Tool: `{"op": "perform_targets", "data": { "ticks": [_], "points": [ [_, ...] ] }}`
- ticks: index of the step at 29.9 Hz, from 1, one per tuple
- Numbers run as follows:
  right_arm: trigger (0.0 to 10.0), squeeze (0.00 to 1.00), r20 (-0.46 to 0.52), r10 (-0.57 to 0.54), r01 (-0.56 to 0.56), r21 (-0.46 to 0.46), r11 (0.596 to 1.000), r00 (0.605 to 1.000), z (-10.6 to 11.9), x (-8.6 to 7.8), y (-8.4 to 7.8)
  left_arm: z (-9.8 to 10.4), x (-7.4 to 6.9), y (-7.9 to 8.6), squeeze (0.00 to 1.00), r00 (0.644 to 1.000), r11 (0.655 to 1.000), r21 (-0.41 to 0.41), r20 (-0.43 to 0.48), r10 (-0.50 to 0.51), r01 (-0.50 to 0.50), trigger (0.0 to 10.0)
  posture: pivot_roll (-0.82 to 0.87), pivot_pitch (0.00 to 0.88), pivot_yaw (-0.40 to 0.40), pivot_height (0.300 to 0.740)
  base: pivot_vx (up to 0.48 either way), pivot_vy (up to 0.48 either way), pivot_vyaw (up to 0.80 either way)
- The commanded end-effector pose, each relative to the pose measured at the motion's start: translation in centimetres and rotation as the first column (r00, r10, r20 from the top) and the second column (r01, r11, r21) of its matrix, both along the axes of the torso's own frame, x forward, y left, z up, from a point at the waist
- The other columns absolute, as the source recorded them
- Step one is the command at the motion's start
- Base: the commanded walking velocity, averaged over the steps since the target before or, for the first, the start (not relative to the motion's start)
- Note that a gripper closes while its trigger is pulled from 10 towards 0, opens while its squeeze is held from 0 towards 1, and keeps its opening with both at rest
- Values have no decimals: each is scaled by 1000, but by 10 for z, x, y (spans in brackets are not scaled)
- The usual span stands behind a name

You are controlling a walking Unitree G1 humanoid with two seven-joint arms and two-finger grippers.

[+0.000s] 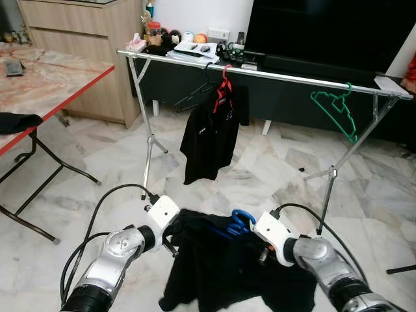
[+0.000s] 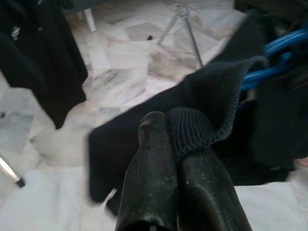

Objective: Hang hanger

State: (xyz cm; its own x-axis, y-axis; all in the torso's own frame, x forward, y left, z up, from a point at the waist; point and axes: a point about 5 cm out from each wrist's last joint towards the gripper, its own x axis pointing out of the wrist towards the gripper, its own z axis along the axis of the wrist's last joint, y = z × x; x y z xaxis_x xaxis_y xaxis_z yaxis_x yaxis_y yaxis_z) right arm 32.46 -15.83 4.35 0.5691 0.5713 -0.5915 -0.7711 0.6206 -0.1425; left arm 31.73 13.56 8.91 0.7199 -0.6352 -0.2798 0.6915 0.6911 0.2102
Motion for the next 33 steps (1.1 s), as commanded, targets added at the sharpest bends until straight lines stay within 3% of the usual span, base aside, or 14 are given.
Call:
{"op": "perform_targets", "data": {
  "ticks": [1,5,7,11,14,19,20,22,23,24,25,27,28,33],
  "points": [
    [0,0,-35,8,-8,2,1000,999,-1,-1,-1,6,-3,-9,0,999,999,-38,-4,-37,37,0,88,43,-86,740,0,0,0],
    [0,0,-76,28,-29,-22,999,997,-9,-7,0,12,-7,-16,0,998,995,-74,-12,-68,67,0,92,39,-87,740,0,0,0],
    [0,0,-68,-26,26,1,1000,997,-12,-8,1,15,-12,-22,0,992,990,-79,-24,-121,118,0,94,40,-88,740,0,0,0],
    [0,0,-43,-155,158,95,983,987,-9,-2,3,14,-21,-27,0,979,980,-77,-68,-191,186,0,94,40,-88,740,0,0,0],
    [0,0,-47,-266,270,196,943,963,-3,5,6,12,-35,-35,0,949,956,-85,-123,-290,281,0,93,47,-85,740,0,0,0],
    [0,0,-55,-283,288,226,931,958,0,9,11,12,-43,-42,0,932,943,-79,-147,-333,324,0,101,51,-89,740,0,0,0],
    [0,0,-58,-277,283,236,930,959,1,9,14,12,-43,-43,0,932,943,-77,-151,-331,322,4314,101,51,-89,740,0,0,0],
    [0,0,-61,-265,272,241,932,962,1,9,17,13,-42,-44,0,935,947,-78,-153,-321,312,4980,98,51,-90,740,0,0,0],
    [0,0,-62,-255,263,244,934,965,1,9,18,14,-42,-43,0,935,948,-79,-154,-319,310,7647,99,52,-90,740,0,0,0],
    [0,0,-62,-247,255,246,935,967,1,9,19,16,-42,-42,0,936,948,-79,-150,-318,309,8275,99,52,-90,740,0,0,0],
    [0,0,-62,-248,255,250,934,967,2,9,19,18,-42,-41,0,939,950,-81,-145,-312,303,10000,99,52,-90,740,0,0,0],
    [0,0,-62,-253,260,252,932,966,2,9,19,19,-41,-39,0,942,951,-83,-138,-307,298,10000,100,53,-90,740,0,0,0],
    [0,0,-62,-255,262,251,932,965,2,9,18,19,-41,-38,1000,942,951,-83,-139,-305,296,10000,100,53,-90,740,0,0,0],
    [0,0,-52,-256,261,250,932,965,3,10,18,20,-42,-37,1000,940,951,-87,-152,-306,296,10000,98,55,-91,740,0,0,0]
  ]
}}
